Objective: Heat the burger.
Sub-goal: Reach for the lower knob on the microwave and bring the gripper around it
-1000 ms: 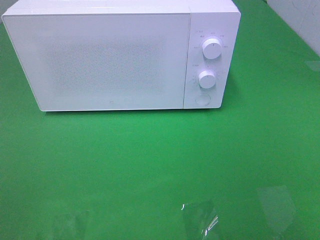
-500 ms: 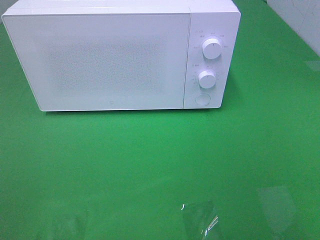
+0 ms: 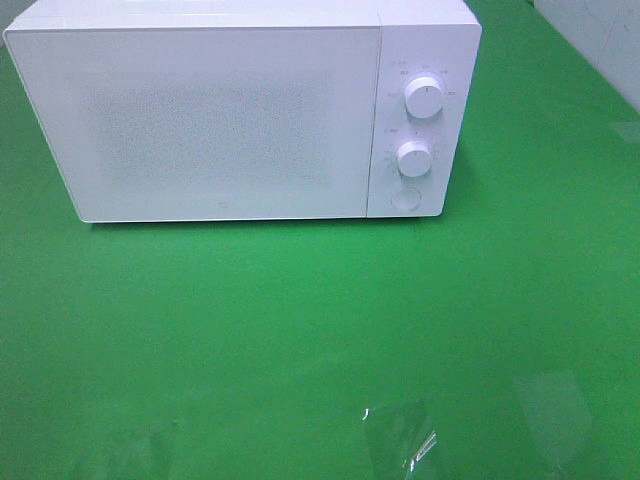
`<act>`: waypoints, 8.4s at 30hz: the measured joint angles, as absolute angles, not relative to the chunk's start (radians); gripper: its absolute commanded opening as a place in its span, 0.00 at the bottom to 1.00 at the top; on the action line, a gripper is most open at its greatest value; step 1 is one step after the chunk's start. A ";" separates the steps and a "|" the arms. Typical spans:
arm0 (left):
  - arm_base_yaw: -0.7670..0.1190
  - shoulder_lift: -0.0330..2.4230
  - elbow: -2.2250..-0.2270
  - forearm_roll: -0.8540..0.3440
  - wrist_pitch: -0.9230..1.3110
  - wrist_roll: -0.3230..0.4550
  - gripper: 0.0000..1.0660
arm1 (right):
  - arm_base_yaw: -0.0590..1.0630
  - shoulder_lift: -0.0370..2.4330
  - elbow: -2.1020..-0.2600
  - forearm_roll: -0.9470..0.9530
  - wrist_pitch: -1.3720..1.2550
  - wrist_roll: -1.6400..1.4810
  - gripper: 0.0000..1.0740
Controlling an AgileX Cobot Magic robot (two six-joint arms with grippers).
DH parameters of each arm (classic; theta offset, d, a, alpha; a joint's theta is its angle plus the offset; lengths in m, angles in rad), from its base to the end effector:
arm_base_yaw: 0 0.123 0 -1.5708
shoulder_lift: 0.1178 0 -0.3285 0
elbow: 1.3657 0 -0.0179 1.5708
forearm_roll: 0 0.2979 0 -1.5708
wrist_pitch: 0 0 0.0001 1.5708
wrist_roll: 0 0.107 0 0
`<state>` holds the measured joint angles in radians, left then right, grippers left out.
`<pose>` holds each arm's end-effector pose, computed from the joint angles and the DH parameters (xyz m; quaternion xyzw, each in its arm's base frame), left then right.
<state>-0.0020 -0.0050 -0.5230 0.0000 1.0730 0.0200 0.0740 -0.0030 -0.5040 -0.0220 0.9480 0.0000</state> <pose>0.0025 0.0000 0.2992 0.0093 0.8490 0.0048 0.5282 0.0109 -0.0011 0.3051 -0.0305 0.8199 0.0102 0.5717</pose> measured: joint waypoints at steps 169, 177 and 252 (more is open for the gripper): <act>-0.002 -0.005 -0.523 0.000 1.073 0.020 0.92 | 0.632 2.107 -0.818 0.687 -1.175 -0.255 0.69; -0.002 -0.005 -0.523 0.000 1.073 0.020 0.92 | 0.632 2.122 -0.826 0.690 -1.158 -0.257 0.68; -0.002 -0.005 -0.523 0.000 1.073 0.020 0.92 | 0.637 2.113 -0.816 0.665 -1.190 1.394 0.00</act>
<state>-0.0020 -0.0050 -0.5230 0.0000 1.0730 0.0200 0.6370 2.1130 -0.8160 0.6650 -1.1900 1.3940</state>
